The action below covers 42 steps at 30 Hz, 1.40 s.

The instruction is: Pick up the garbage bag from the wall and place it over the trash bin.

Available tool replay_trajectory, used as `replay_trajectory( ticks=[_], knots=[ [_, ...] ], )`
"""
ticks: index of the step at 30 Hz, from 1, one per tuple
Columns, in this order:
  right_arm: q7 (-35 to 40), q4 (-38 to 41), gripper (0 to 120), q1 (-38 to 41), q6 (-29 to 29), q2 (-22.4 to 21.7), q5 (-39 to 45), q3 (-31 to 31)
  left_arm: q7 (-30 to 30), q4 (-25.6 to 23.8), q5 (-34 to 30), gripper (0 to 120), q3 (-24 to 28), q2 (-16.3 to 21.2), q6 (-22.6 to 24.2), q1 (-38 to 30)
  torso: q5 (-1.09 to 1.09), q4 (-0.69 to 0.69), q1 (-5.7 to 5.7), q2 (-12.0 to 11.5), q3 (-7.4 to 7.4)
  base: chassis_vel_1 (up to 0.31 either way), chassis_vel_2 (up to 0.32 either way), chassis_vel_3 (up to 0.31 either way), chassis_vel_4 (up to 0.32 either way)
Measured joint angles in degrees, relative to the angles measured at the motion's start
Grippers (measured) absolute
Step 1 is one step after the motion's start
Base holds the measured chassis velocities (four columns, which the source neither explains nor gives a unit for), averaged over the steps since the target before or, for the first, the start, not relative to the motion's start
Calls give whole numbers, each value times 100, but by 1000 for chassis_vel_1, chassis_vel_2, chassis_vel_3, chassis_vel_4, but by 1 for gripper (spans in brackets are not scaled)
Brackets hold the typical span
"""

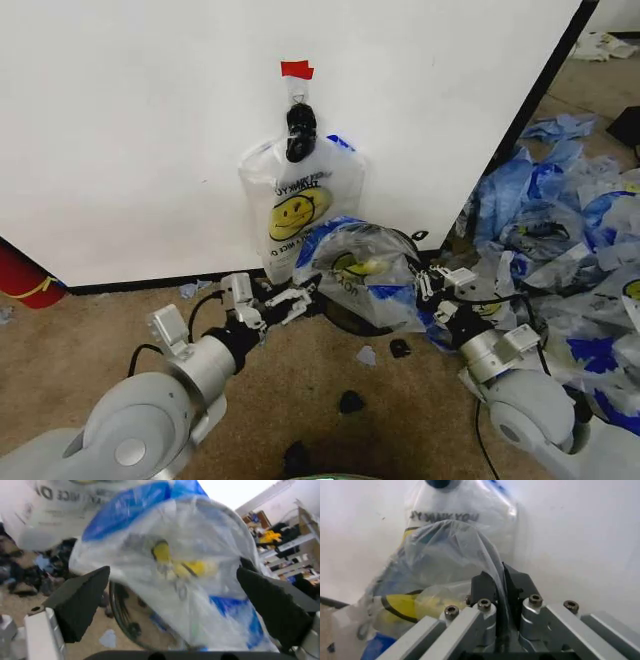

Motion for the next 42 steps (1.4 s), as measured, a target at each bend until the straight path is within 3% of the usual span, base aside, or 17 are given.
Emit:
replay_trajectory(
  ticks=[3,9,15,42],
  knots=[
    [-47,-65,0,29,6,1,-121,-31,-94,122,-65,98,171,-38,0,-264,-1,-3,0,0,1,0,0,0,0],
    [-143,-238,0,48,95,46,-593,33,-457,556,-320,97,1546,-345,59,-1600,0,-5,0,0,0,0,0,0,0],
    [-154,-253,0,13,104,62,-501,19,-829,730,-523,99,2172,-623,122,-2284,0,-2,0,0,0,0,0,0,0],
    [-149,-232,0,-41,143,2,-461,5,-1817,1103,-1543,98,2692,-1268,335,-3459,1,-3,0,0,-1,0,0,0,0]
  ],
)
